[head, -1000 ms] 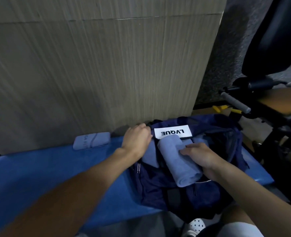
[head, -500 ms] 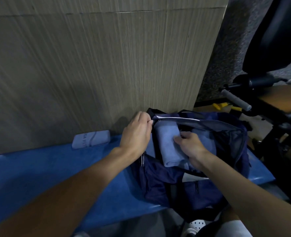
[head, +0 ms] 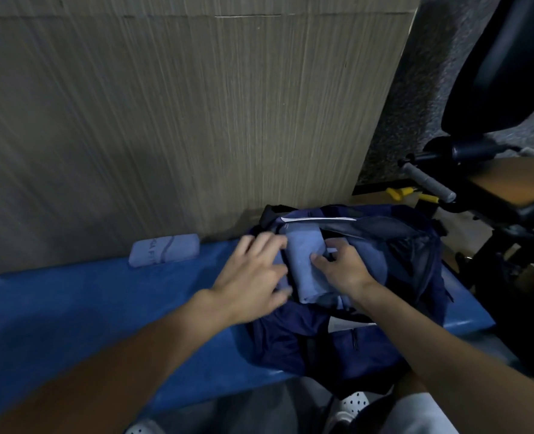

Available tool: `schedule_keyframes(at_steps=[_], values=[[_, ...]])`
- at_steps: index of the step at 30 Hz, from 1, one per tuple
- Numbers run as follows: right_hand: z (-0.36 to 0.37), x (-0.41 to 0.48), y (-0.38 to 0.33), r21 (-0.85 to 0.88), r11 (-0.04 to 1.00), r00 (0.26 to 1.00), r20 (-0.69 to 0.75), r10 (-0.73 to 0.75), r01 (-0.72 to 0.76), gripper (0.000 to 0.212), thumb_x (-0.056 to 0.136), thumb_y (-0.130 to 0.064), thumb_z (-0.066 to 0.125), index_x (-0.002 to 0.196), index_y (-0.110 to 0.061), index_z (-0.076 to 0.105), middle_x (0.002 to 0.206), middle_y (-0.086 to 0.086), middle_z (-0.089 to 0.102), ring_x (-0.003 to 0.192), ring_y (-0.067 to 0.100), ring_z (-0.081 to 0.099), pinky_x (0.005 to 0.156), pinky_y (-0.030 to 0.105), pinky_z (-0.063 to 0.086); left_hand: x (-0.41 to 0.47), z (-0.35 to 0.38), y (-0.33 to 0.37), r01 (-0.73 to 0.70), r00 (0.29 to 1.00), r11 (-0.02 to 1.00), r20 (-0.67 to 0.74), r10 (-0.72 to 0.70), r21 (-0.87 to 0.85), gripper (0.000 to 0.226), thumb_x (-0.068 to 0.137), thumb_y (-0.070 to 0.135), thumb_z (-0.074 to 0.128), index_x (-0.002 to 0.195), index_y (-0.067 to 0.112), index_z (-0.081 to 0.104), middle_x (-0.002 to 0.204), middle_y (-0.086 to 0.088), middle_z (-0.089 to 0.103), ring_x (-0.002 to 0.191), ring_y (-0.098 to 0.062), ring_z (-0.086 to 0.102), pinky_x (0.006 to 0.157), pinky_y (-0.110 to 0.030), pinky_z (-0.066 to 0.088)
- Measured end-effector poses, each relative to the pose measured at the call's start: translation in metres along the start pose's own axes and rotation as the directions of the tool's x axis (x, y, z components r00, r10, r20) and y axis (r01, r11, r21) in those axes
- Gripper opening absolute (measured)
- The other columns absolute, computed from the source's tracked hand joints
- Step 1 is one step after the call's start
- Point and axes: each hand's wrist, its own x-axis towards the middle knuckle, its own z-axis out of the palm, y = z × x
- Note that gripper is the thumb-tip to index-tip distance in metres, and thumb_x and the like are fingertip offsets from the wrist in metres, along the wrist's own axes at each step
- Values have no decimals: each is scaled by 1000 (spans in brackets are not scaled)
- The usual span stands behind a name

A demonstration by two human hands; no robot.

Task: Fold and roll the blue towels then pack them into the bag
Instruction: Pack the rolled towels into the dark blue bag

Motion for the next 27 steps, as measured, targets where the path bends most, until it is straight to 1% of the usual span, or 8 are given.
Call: schedule_keyframes(at_steps=[4, 10, 14, 16, 18, 20, 23, 27], values=[[2, 0, 3, -3, 1000, 999, -25, 27, -27, 38, 94, -20, 63, 129, -10, 50, 80, -7, 51, 75, 14, 54, 73, 32, 48, -12, 9, 6, -13, 976, 994, 217, -11, 109, 35, 81, 54, 63, 83, 22, 75, 137, -4, 42, 135, -29, 28, 103, -47, 20], [2, -2, 5, -66, 998, 1000, -17, 18, -19, 41, 92, -18, 64, 129, -12, 47, 96, 8, 64, 88, 23, 61, 75, 36, 52, -21, -6, -4, -27, 985, 969, 161, 69, -245, 8, 90, 37, 62, 86, 30, 62, 109, 19, 39, 123, -9, 28, 98, -32, 11], [6, -2, 8, -259, 966, 999, 33, -2, 11, 20, 91, -20, 63, 102, -12, 50, 86, 6, 59, 90, 28, 58, 75, 40, 48, -33, -10, -13, -12, 982, 947, 175, 71, -321, 3, 93, 33, 59, 91, 31, 61, 108, 20, 44, 122, -3, 27, 97, -31, 13], [7, -4, 2, -399, 916, 997, -40, -64, 43, 23, 87, -29, 66, 81, -16, 48, 83, 4, 54, 87, 29, 57, 72, 40, 47, -33, -9, -13, -11, 984, 945, 164, 68, -326, 5, 92, 34, 59, 94, 30, 62, 111, 18, 44, 123, -4, 28, 100, -31, 16], [8, -12, -12, -508, 856, 964, -166, -209, 98, 19, 85, -33, 67, 82, -19, 54, 95, 5, 54, 94, 31, 56, 74, 37, 43, -31, -7, -14, 18, 994, 926, 109, 25, -378, 9, 90, 30, 59, 98, 29, 64, 113, 15, 46, 122, -6, 33, 100, -30, 21], [15, -21, -28, -434, 871, 925, -181, -334, 230, 20, 86, -23, 67, 102, -12, 63, 103, 7, 58, 94, 25, 56, 78, 30, 42, -30, -5, -22, 53, 999, 915, 7, -54, -399, 17, 87, 21, 57, 100, 28, 64, 111, 12, 50, 116, -8, 42, 95, -31, 28], [37, -26, -52, -247, 898, 911, -110, -398, 363, 14, 86, -11, 66, 100, -9, 62, 81, 0, 58, 71, 14, 54, 63, 17, 37, -31, -5, -50, 159, 974, 925, -98, -205, -345, 22, 84, 13, 53, 99, 24, 64, 105, 11, 56, 106, -10, 49, 88, -30, 31], [83, -17, -75, -52, 919, 919, -31, -392, 391, 13, 86, -4, 62, 97, -12, 62, 71, -8, 57, 64, 2, 52, 62, 7, 39, -41, 2, -106, 356, 925, 897, -37, -378, -261, 23, 81, 12, 53, 98, 20, 66, 104, 7, 63, 100, -19, 57, 84, -32, 33]])
